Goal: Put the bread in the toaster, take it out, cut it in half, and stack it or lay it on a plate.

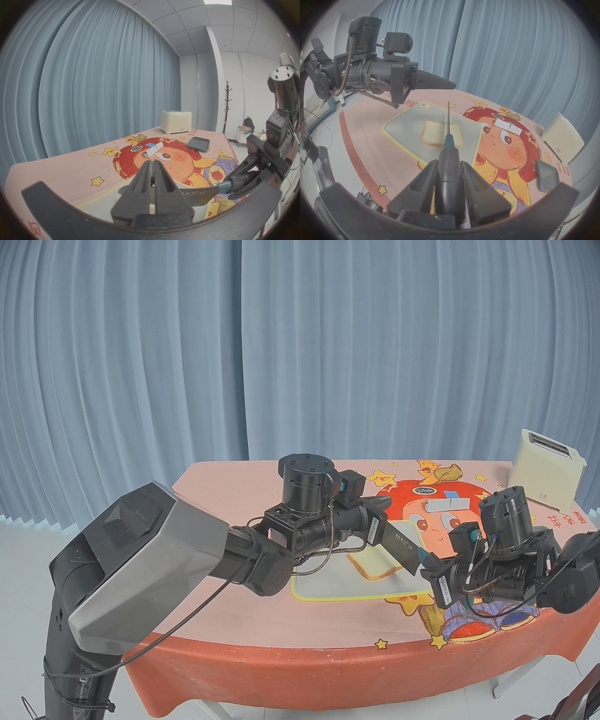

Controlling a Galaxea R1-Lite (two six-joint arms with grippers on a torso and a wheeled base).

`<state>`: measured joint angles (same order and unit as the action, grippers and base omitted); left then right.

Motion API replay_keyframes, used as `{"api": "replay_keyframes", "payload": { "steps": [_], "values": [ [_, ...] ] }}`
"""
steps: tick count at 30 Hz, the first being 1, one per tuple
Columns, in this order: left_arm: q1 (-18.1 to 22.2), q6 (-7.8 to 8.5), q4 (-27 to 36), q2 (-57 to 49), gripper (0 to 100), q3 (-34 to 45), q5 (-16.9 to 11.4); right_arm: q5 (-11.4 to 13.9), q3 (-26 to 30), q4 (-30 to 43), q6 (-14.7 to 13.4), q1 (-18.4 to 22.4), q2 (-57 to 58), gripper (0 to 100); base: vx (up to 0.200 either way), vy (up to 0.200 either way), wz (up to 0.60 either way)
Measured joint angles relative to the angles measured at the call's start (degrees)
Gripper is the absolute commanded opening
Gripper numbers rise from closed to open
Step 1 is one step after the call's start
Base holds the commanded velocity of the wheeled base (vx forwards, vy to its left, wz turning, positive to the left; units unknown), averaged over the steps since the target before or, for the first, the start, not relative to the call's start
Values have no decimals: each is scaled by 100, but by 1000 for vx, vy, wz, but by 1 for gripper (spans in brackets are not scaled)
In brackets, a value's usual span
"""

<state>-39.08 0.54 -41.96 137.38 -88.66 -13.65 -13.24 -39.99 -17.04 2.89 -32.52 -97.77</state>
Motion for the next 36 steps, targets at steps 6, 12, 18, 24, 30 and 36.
{"api": "replay_keyframes", "payload": {
  "steps": [6,12,18,24,30,36],
  "values": [
    [-57,6,-29,33,0,10,134,-332,38,-296,20,-118,-22,0,0,0,0],
    [-79,6,-29,129,0,-1,143,-384,239,-716,99,-210,-77,0,0,0,0],
    [-91,9,-13,204,0,-89,140,-383,291,-720,102,-243,-110,0,0,0,0],
    [-90,9,-2,229,0,-106,139,-354,302,-734,102,-234,-135,0,0,0,0],
    [-83,9,-33,322,0,-21,143,-349,330,-727,102,-230,-140,0,0,0,0],
    [-83,9,-54,386,0,5,143,-343,335,-718,77,-230,-157,0,0,0,0]
  ]
}}
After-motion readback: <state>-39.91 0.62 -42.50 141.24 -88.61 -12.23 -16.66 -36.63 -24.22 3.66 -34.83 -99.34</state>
